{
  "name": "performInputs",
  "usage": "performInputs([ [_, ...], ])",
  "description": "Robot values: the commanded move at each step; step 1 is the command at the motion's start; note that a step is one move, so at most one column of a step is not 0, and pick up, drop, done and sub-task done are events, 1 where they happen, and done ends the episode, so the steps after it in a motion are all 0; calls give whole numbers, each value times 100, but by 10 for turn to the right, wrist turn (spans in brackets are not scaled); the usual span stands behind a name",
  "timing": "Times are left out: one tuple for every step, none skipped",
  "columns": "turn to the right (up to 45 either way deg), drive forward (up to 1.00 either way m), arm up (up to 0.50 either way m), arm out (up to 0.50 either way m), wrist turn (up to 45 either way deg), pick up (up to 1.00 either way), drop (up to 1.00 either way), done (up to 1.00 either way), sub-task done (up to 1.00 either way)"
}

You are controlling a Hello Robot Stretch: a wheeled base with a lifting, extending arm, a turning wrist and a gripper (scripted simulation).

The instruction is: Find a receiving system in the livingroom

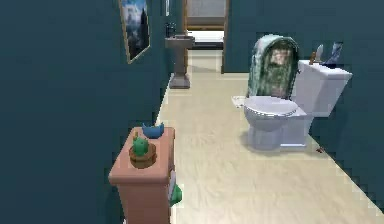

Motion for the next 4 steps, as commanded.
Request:
performInputs([
  [450,0,0,0,0,0,0,0,0],
  [450,0,0,0,0,0,0,0,0],
  [60,0,0,0,0,0,0,0,0],
  [0,100,0,0,0,0,0,0,0],
])
